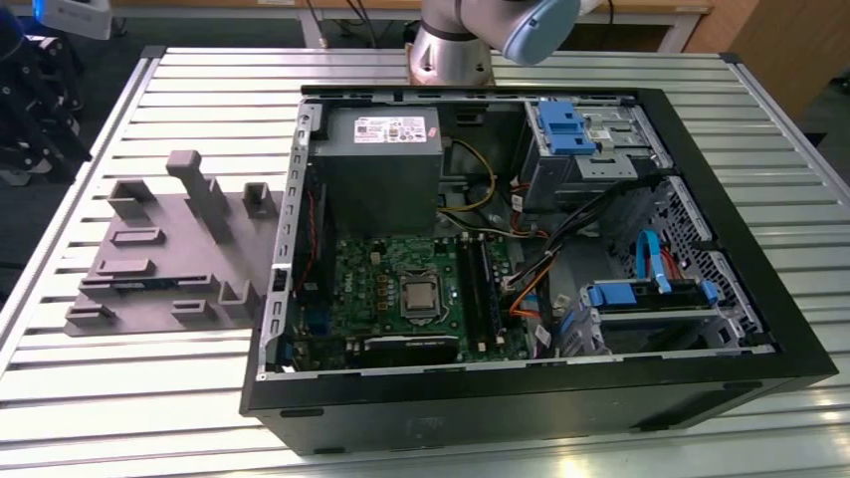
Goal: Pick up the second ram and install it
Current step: 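Pick up the second ram and move it above second insertion slot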
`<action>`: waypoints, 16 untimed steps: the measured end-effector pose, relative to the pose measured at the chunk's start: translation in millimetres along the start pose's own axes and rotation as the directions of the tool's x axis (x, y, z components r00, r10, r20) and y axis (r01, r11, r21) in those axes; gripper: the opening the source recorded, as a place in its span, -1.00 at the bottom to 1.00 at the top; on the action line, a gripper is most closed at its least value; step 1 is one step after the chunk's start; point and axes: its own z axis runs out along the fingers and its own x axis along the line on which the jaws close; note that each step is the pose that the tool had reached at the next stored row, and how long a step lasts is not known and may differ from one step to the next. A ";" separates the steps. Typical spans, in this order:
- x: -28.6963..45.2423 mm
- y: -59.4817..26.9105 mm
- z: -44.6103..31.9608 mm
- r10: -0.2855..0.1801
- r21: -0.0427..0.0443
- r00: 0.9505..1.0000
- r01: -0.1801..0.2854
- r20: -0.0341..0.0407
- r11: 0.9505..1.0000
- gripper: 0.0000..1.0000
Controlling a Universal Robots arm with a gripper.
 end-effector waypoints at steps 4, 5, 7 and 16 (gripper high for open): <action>0.6 0.0 1.3 -0.033 -0.001 0.999 0.033 -0.001 0.999 -0.26; 0.6 0.0 1.3 -0.033 -0.001 0.999 0.033 -0.001 0.999 -0.26; 0.6 0.0 1.6 -0.033 -0.001 0.999 0.033 -0.001 0.999 -0.26; 0.7 -0.1 4.1 -0.033 -0.001 0.999 0.033 -0.001 0.999 -0.26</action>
